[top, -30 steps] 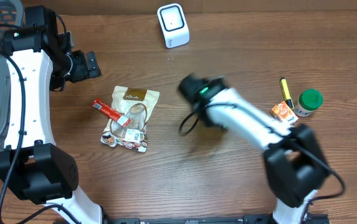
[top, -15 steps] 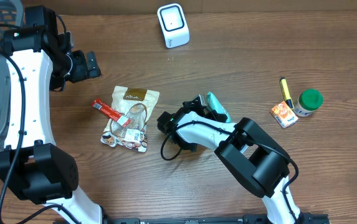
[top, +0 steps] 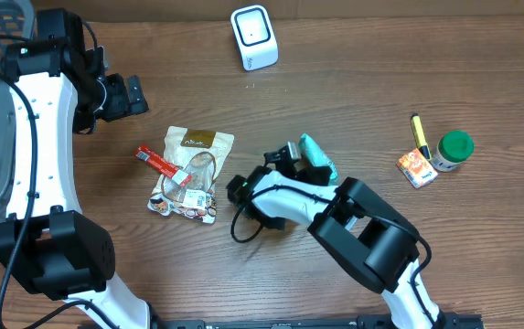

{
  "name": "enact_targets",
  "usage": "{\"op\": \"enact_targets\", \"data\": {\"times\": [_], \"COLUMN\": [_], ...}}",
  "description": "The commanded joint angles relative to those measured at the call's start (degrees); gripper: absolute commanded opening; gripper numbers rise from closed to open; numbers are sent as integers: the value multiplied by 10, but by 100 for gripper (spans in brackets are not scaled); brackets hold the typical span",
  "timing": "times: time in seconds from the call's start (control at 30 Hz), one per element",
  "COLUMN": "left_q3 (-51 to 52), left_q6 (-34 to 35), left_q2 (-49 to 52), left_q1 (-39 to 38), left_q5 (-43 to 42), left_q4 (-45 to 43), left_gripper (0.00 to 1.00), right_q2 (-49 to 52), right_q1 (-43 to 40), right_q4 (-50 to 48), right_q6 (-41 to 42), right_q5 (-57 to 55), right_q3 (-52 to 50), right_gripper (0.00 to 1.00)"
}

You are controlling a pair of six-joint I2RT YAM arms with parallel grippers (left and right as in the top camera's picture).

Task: Scan the item barcode

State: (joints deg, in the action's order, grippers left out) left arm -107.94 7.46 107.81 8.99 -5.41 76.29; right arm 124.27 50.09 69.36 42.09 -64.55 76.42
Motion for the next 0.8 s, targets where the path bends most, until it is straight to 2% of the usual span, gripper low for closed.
{"op": "enact_targets", "data": {"times": [0.0, 0.77], "left_q3": [1, 1], "left_q6": [-7, -7], "left_q2": [-3, -3], "left_q1": [-4, -4], "left_q5": [-4, -4], "left_q4": [-1, -1], "left_gripper": [100, 100], "right_q2": [2, 2], "right_q1": [-24, 42], "right_q4": [0, -14], "right_q6": [21, 20], "right_q5": [9, 95], "right_q3": [-3, -3], "right_gripper": [4, 5]}}
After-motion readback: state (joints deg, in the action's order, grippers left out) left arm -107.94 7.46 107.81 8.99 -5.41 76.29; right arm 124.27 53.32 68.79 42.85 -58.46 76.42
